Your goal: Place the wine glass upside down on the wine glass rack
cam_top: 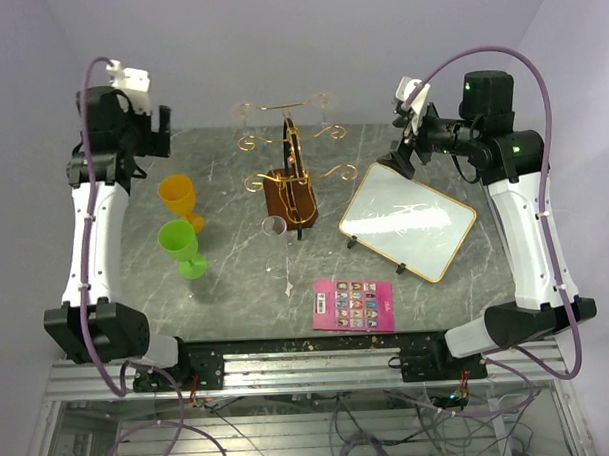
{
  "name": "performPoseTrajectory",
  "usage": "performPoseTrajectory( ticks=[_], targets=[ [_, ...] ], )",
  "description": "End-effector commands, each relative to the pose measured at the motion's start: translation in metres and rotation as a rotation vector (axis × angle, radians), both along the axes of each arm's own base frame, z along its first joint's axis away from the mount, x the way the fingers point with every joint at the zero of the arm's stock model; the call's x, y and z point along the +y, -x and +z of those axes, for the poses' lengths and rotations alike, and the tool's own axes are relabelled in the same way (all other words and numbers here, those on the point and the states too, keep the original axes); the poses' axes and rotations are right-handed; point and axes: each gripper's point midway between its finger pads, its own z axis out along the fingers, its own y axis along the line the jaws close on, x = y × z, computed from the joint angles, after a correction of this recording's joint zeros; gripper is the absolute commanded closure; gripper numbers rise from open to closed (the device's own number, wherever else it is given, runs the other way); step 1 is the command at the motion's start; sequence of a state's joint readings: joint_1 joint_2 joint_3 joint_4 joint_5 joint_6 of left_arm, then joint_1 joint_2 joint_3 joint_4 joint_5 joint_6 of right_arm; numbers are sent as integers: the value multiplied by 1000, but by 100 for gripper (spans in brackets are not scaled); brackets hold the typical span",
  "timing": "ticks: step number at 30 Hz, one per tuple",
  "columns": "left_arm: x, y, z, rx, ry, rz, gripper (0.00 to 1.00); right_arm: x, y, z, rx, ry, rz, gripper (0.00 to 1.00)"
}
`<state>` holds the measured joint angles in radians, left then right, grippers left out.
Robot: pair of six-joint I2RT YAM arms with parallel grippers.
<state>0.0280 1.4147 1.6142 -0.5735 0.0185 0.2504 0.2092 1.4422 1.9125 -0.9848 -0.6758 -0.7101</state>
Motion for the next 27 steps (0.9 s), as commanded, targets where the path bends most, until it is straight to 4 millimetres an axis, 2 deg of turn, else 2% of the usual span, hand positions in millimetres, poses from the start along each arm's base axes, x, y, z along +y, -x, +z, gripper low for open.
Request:
performPoseTrajectory(
  ticks=[1, 6, 10, 11, 14, 17, 27],
  targets=[
    [23, -14, -10, 18, 209, 89, 0, -12, -7, 8, -1, -28, -95, 19],
    [37, -33, -35, 119, 213, 122, 0, -11, -7, 7, 6, -32, -85, 19],
    [43, -50, -52, 181, 205, 139, 5, -11, -8, 4, 12, -24, -84, 19],
    [45, -54, -52, 184, 202, 143, 8, -11, -9, 3, 16, -22, -85, 19],
    [51, -63, -69, 235, 181, 161, 16, -11, -9, 1, 19, -18, -85, 19],
    [55, -65, -81, 273, 161, 167, 23, -12, -8, -1, 19, -12, -84, 19],
    [50, -71, -109, 353, 166, 127, 51, -12, -10, -1, 22, -11, -81, 19]
  ],
)
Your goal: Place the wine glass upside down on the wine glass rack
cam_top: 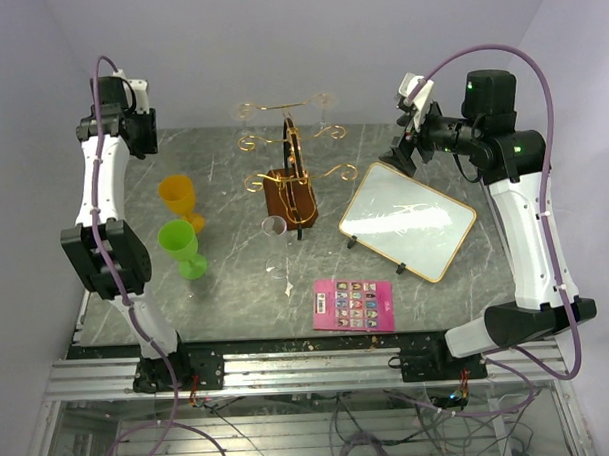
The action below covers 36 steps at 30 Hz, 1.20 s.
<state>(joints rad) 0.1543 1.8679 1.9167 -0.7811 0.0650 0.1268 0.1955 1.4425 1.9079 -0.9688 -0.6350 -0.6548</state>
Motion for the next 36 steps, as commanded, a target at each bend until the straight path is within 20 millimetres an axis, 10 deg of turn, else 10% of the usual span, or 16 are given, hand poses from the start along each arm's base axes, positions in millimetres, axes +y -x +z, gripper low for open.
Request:
performPoseTrajectory(
  ticks=[1, 22, 36],
  targets=[
    [-1, -5, 3, 4, 10, -24, 53, -3, -2, 0, -4, 3, -9, 19],
    [-13, -16, -20, 72, 76, -77, 74, -5, 2, 0, -3, -10, -3, 20],
    [-6, -26, 4, 21, -6, -127, 93, -6, 3, 0, -2, -16, 0, 20]
  ],
)
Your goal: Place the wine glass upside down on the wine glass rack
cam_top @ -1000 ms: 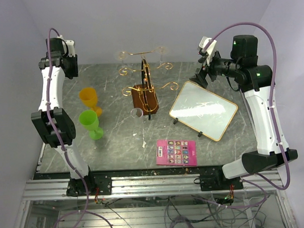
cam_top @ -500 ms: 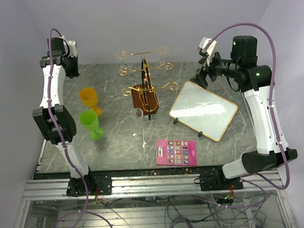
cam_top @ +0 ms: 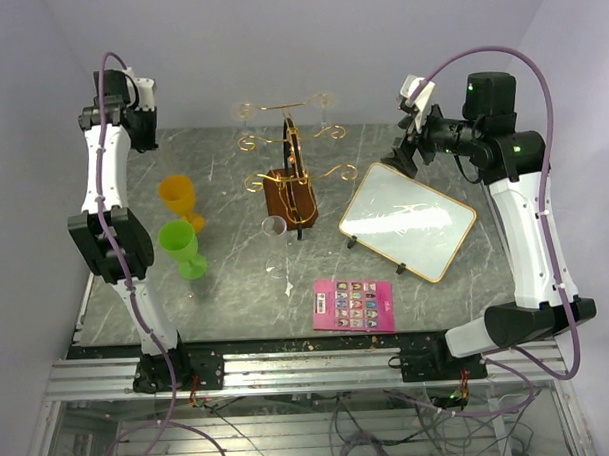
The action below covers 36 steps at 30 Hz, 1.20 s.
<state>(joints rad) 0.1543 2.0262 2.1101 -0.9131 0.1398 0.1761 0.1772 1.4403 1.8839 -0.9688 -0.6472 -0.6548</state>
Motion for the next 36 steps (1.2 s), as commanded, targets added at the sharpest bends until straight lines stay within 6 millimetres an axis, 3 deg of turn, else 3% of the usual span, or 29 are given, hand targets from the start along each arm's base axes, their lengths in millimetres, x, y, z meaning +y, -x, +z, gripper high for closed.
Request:
performPoseTrajectory(
  ticks=[1, 5, 10, 20, 26, 31, 36],
  targets=[
    [5, -11, 34, -98, -51, -44, 93, -1, 5, 8, -25, -15, 7, 20],
    [9, -16, 77, -247, -103, -46, 93, -3, 2, 11, -34, -16, -6, 20],
    [-1, -14, 144, -471, -70, -36, 93, -17, -14, 22, -69, -22, -113, 20],
    [-37, 17, 265, -795, 146, -55, 93, -26, -23, 33, -111, -24, -165, 20],
    [-74, 40, 301, -854, 379, -140, 93, -23, -28, 45, -97, -105, -200, 26],
    [-93, 58, 327, -897, 535, -175, 93, -16, -36, 49, -76, -176, -206, 29],
    [-132, 72, 336, -880, 662, -263, 93, 4, -41, 47, 21, -328, -174, 36]
  ],
)
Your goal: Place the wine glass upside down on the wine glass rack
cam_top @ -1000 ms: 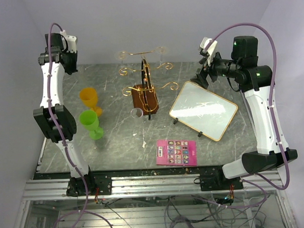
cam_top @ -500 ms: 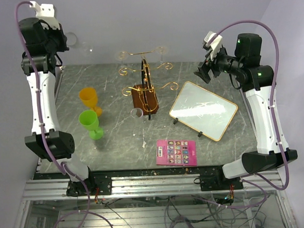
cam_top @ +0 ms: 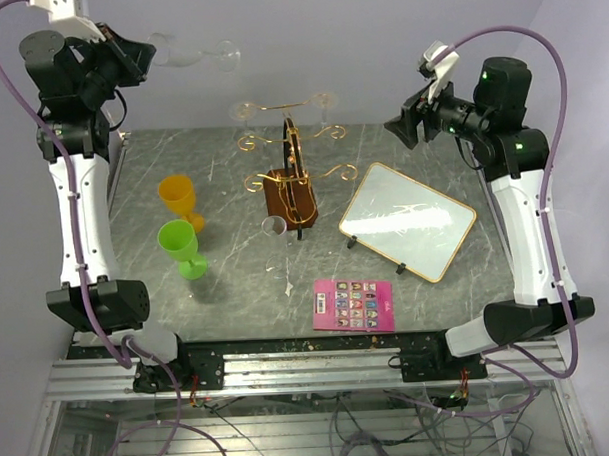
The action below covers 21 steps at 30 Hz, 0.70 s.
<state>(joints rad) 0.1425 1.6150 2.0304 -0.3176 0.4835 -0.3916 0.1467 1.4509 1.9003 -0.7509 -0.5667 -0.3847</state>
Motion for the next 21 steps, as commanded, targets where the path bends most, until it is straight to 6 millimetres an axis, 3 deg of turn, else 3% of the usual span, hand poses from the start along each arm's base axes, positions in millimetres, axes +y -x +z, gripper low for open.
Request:
performPoseTrajectory(
  ticks=[1, 6, 12, 16, 21],
  targets=[
    [-49, 30, 40, -106, 87, -165, 93, 19, -8, 6, 61, -182, 36, 37],
    [-109, 41, 23, -63, 66, -288, 93, 36, -15, -6, 154, -311, 76, 41],
    [-164, 57, 18, -54, 50, -428, 93, 59, -13, -23, 285, -455, 178, 43],
    [-187, 64, 12, -51, 26, -486, 93, 64, -17, -33, 334, -504, 187, 42],
    [-202, 72, 9, -58, -5, -521, 93, 71, -16, -35, 373, -554, 228, 38]
  ],
)
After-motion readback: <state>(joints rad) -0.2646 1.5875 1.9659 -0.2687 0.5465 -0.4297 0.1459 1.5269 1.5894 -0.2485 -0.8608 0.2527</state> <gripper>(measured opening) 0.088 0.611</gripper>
